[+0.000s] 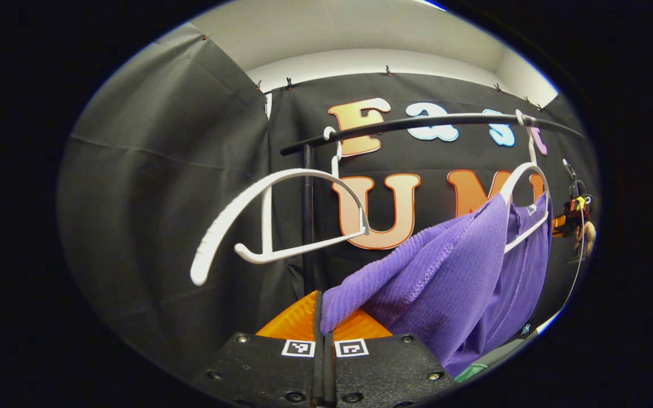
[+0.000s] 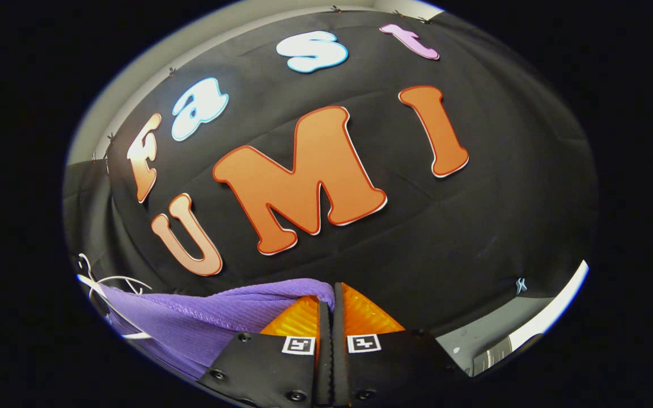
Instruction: Grasp the clothes on the hanger with both hands and then place them into the laundry hamper below.
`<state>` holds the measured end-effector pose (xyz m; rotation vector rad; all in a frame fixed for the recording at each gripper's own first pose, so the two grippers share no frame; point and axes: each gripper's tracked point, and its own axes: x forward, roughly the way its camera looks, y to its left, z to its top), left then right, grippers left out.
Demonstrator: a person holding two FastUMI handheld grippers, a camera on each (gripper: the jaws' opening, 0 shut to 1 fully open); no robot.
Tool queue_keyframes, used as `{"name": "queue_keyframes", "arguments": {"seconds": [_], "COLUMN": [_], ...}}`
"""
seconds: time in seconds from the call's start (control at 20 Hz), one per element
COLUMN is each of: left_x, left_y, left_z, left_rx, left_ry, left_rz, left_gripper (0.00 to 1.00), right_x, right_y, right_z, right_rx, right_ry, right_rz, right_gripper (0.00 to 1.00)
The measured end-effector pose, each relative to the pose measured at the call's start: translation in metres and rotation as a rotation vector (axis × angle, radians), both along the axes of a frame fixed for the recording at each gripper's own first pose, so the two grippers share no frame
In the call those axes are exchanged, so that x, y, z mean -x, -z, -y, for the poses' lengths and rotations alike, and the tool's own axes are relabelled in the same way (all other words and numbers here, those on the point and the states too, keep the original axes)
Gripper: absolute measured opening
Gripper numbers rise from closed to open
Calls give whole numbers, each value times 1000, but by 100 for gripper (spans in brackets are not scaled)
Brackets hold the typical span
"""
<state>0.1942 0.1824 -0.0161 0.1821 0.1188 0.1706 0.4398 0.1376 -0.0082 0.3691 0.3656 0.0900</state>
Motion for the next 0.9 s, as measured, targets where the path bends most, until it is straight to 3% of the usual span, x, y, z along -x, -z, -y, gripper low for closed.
{"name": "queue_keyframes", "arguments": {"seconds": [0.2, 0.35, 0.5, 0.65, 0.75, 0.9], "left_x": [-5, -6, -2, -1, 6, 6], "left_y": [14, 25, 48, 86, 106, 118], "left_z": [4, 3, -19, -16, -28, -31], "left_rx": [6, 28, 49, 166, 118, 39], "left_ry": [1, 0, -60, -40, -80, -68], "left_rz": [-26, -37, -70, -153, -202, -199], "left_gripper": [0, 0, 0, 0, 0, 1], "right_x": [-3, -2, 4, 23, 34, 47], "right_y": [40, 66, 120, 163, 180, 182], "right_z": [-3, 0, 13, 11, 10, 11], "right_rx": [-26, 34, 23, 13, 42, 74], "right_ry": [-3, -4, 34, -5, -22, -40], "right_rz": [-77, -100, -187, -233, -235, -208], "right_gripper": [8, 8, 8, 8, 7, 8]}}
